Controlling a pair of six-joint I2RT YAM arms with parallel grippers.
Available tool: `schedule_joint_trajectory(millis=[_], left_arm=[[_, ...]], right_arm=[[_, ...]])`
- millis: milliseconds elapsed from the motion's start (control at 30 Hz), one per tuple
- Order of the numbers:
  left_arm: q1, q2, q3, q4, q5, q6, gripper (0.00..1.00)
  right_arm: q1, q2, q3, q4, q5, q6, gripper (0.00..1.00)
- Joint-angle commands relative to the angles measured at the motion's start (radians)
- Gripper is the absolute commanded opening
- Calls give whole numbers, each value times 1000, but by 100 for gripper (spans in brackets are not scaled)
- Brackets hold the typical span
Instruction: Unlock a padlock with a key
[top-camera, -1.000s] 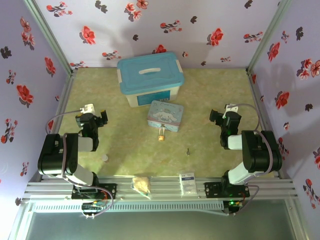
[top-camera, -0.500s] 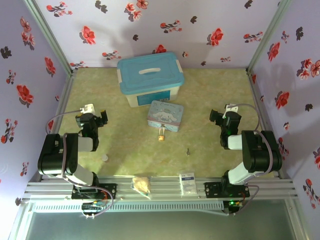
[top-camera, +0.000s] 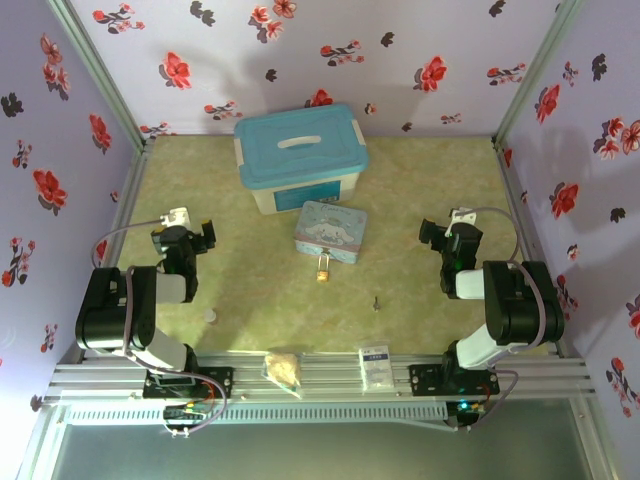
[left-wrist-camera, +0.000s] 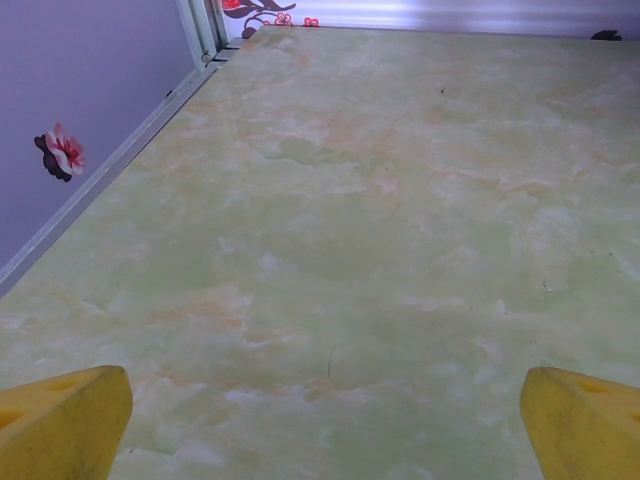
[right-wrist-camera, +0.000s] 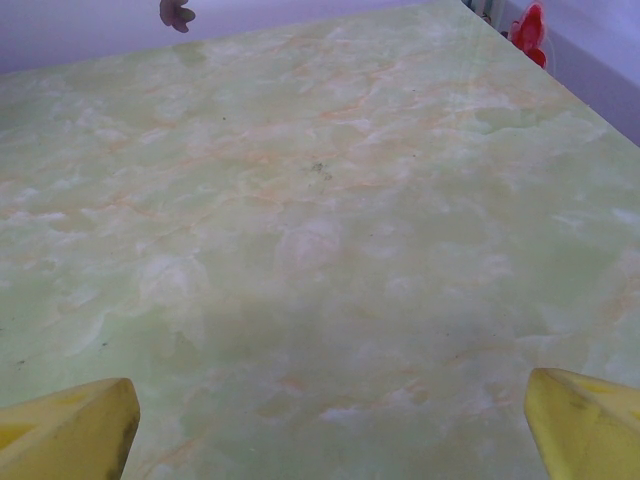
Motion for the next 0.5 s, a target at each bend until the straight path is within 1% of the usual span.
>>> schedule_joint_trajectory(millis=[0, 367, 433, 467], left_arm=[[-5, 11, 23, 33, -1, 25, 100], [-5, 8, 18, 40, -2, 24, 100], [-5, -24, 3, 46, -7, 22, 100], [-6, -59, 0, 22, -14, 18, 100]], right_arm=[[6, 11, 24, 32, 23, -15, 99], [5, 7, 19, 41, 21, -15, 99], [5, -2, 14, 39, 17, -15, 99], [5, -16, 14, 33, 17, -17, 99]])
